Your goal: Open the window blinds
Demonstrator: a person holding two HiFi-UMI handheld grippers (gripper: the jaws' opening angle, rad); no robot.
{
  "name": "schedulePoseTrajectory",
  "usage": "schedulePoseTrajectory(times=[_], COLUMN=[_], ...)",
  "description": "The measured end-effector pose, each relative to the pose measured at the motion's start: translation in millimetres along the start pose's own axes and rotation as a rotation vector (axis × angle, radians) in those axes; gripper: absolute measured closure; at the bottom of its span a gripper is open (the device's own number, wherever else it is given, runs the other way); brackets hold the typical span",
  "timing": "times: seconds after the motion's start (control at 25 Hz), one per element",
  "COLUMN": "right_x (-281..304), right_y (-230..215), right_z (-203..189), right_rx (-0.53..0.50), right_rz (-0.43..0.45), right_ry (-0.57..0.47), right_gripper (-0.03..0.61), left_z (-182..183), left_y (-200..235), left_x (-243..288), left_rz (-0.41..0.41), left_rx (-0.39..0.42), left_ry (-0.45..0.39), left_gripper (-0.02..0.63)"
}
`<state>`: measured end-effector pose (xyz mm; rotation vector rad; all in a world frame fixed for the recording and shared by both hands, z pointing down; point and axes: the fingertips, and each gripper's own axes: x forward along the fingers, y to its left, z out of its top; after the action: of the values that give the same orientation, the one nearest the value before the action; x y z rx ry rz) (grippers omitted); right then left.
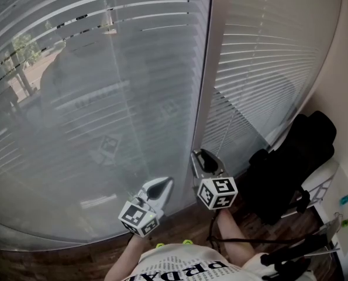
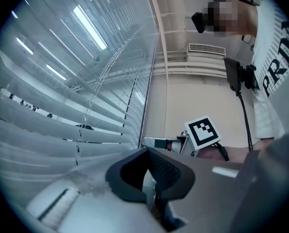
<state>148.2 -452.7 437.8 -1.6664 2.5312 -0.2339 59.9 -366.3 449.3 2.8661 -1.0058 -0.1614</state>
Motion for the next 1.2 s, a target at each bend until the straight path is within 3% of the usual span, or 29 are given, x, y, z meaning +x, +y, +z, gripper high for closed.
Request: schedulePoseTrajectory(times=[0.08,0.28,0.76,1.04,1.2], right_x=[-0.1,-3.5,-1.5,0.7,0.7], right_y=[0.3,4.7,15.4,14.9,13.9], right_z=[-0.1,3.5,0.7,0.5,1.4], right_rx=[-0.048,-0.314,-0.775,-0.773,-0.708], right_rz=[0.000,-0.007,0.013,0.023,0.024], right_ry=[0.003,0.041,0.128,0.121,0.110], right_gripper=[0.445,0.443,0.440,0.443,0.445], left_z=[0.0,1.0,0.6,0.1,-0.1], left_y=[-0.8,1.1,-1.9,-0.4,1.6], left_x=[-0.3,-3.4,-2.4,-4.5,-5.3], left_rz=[-0.001,0.009,-0.002,0.004,0.009], left_rx=[0.000,0.001,-0.004,-0.005,-0.006], left_ry=[0.000,-0.002,-0.001,0.004,0.005], left_gripper=[0.621,0.621,0.621,0.621,0.621])
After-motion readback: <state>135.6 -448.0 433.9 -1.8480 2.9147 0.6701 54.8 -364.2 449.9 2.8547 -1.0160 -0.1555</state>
